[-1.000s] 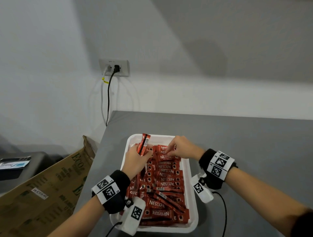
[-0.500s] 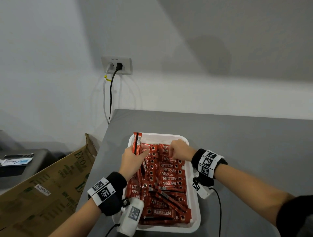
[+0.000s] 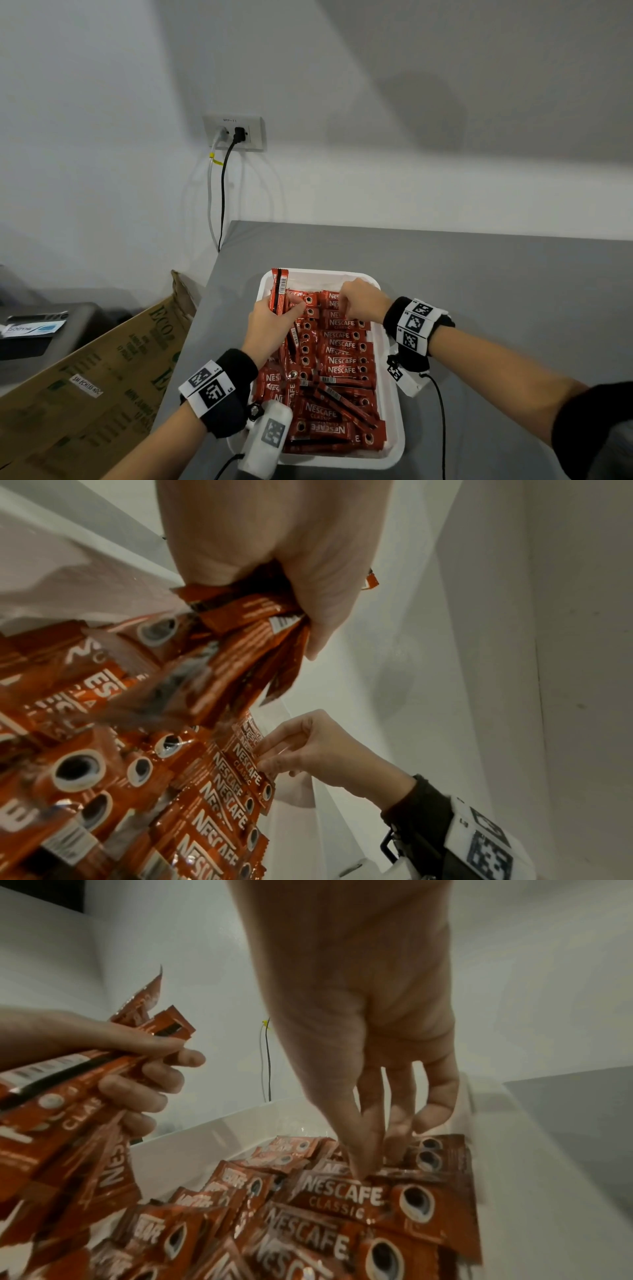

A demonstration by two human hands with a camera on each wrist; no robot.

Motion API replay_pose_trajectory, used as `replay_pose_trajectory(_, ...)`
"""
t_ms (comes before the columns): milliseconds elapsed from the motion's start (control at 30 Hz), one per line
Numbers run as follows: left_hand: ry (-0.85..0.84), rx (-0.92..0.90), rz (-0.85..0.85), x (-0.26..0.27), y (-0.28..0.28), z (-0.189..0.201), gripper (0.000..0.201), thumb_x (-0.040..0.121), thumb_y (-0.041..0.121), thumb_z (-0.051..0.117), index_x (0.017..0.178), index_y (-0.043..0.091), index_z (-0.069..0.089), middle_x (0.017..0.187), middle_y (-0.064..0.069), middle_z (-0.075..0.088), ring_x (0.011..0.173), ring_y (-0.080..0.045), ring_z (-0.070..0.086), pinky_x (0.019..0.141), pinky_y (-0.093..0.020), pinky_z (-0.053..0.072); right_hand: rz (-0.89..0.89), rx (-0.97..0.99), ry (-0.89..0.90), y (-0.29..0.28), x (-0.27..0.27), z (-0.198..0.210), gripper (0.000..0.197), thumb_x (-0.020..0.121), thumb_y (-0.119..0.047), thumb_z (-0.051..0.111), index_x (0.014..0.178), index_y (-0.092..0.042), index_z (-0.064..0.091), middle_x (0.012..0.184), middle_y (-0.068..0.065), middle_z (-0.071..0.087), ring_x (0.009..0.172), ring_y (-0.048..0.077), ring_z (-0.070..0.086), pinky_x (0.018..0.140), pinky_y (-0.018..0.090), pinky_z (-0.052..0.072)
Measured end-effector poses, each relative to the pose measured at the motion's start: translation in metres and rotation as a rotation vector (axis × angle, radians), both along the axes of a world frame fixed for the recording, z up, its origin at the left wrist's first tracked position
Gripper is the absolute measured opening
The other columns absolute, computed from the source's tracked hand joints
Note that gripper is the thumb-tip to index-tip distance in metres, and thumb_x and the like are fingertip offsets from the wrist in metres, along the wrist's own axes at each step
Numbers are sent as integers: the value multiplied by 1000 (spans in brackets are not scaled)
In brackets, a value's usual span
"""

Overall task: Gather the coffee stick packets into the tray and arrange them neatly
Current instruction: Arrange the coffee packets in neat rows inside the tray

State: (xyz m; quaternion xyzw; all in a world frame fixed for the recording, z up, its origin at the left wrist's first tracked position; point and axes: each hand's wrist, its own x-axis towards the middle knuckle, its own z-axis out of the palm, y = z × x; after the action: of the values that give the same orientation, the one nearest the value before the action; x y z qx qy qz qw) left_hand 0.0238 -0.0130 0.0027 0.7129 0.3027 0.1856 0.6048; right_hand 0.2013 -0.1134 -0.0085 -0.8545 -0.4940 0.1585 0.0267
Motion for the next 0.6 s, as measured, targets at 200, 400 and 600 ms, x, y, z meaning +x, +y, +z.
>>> replay_pose_trajectory(200, -63, -130, -87, -1, -6, 8, 18, 84, 16, 67, 100, 24, 63, 95, 2, 71, 91, -15, 69, 87, -34, 54, -26, 457, 415, 10, -33, 44, 27, 98, -23, 49, 119, -10, 61, 103, 6, 68, 73, 4, 59, 70, 17, 50)
replay_pose_trajectory(400, -164, -171, -186, 1, -8, 14, 43, 76, 6, 74, 104, 33, 56, 107, 1, 69, 101, -16, 66, 87, -30, 53, 57, 477, 716, 16, -51, 56, 33, 87, -11, 66, 120, -11, 59, 95, 8, 69, 81, 18, 66, 78, 33, 54)
replay_pose_trajectory(600, -172, -335, -199, -3, -2, 20, 28, 82, 33, 60, 104, 16, 66, 94, -3, 73, 88, -17, 69, 75, -23, 53, -68, 625, 791, 11, -37, 61, 21, 83, -7, 70, 101, -13, 61, 74, 2, 69, 64, 10, 67, 74, 27, 56)
